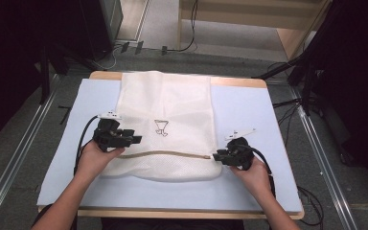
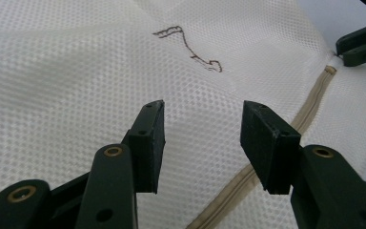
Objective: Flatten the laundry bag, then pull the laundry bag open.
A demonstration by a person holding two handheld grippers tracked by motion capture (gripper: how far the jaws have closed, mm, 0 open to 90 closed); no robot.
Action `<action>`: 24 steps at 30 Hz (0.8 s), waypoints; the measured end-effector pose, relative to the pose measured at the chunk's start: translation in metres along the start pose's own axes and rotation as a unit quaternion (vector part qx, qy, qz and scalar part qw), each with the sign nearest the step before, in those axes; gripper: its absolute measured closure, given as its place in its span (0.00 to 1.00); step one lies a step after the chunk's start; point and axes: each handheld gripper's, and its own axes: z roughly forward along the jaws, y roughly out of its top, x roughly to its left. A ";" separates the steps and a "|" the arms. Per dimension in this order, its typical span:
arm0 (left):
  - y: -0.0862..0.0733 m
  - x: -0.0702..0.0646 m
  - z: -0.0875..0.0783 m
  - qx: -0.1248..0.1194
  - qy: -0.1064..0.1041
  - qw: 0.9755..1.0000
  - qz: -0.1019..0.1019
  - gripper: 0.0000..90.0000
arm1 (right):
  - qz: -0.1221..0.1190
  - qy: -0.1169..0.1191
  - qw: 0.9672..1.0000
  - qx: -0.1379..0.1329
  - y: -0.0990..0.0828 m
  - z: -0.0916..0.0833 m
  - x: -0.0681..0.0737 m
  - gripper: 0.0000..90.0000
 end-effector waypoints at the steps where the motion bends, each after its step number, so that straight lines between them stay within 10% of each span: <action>1: 0.001 -0.003 0.002 0.001 -0.004 1.000 0.002 0.57 | -0.003 -0.001 1.000 0.000 0.001 0.003 0.000 0.85; 10: 0.011 -0.030 0.017 0.011 -0.033 0.999 0.032 0.57 | -0.009 0.007 1.000 -0.008 0.000 0.010 -0.003 0.96; 24: 0.016 -0.037 0.021 0.016 -0.040 0.998 0.035 0.59 | 0.007 0.019 1.000 -0.010 0.002 0.010 -0.006 1.00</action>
